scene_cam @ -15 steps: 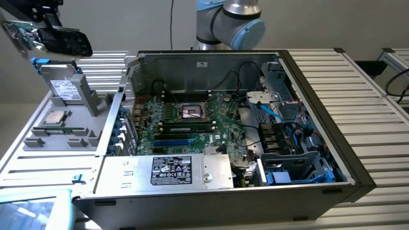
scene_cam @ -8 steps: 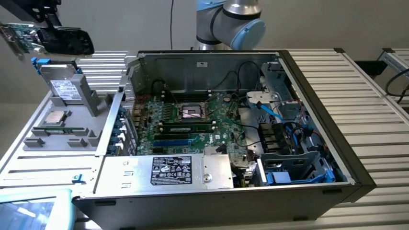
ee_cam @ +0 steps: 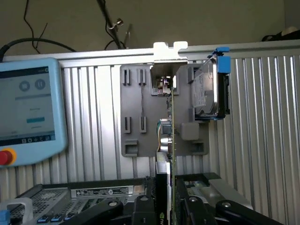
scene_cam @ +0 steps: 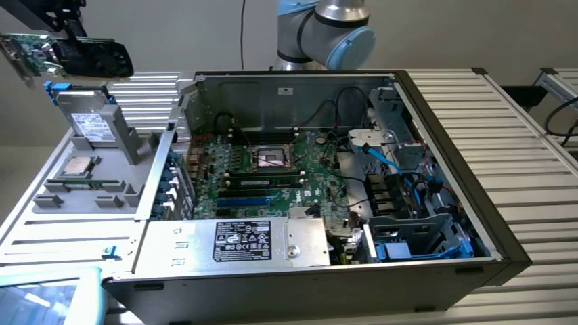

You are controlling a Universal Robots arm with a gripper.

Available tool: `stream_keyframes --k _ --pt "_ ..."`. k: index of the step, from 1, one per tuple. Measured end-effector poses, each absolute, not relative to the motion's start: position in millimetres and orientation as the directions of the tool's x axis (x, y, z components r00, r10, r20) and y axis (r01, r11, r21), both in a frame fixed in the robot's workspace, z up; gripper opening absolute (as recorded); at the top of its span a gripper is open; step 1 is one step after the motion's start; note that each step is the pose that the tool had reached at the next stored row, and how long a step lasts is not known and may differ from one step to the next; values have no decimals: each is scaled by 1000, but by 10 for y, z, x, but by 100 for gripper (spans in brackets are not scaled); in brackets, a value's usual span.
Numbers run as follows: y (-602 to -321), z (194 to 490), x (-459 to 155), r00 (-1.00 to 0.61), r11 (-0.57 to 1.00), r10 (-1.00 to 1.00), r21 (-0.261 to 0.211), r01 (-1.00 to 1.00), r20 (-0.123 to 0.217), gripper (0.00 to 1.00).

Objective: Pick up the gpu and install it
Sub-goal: 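Pick up the gpu and move the gpu toward the slot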

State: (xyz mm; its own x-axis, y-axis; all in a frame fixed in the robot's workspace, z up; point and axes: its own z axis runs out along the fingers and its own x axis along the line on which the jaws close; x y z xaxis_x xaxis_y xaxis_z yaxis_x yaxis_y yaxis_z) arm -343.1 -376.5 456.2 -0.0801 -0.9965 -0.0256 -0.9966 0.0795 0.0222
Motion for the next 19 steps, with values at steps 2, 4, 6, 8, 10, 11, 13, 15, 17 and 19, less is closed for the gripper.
stream_keyframes --k 2,4,6,8,10,11,13,15,17,19 --pt "-3765 4563 -3432 -78 78 -997 16 -997 -25 27" --pt "-3765 4562 -3431 -75 75 -997 9 -997 -24 27" --pt "-3766 4562 -3431 -75 75 -997 9 -997 -24 27" --pt "-3766 4562 -3431 -75 75 -997 9 -997 -24 27" --pt "-3766 4562 -3429 -74 74 -997 8 -997 -24 27" --pt "-3765 4561 -3420 -74 74 -997 7 -997 -24 27" --pt "-3765 4562 -3376 -73 73 -997 7 -997 -24 27" --pt "-3765 4562 -3303 -73 73 -997 6 -997 -24 27" --pt "-3765 4562 -3181 -73 73 -997 6 -997 -24 27" --pt "-3766 4562 -3096 -73 72 -997 6 -997 -24 27"
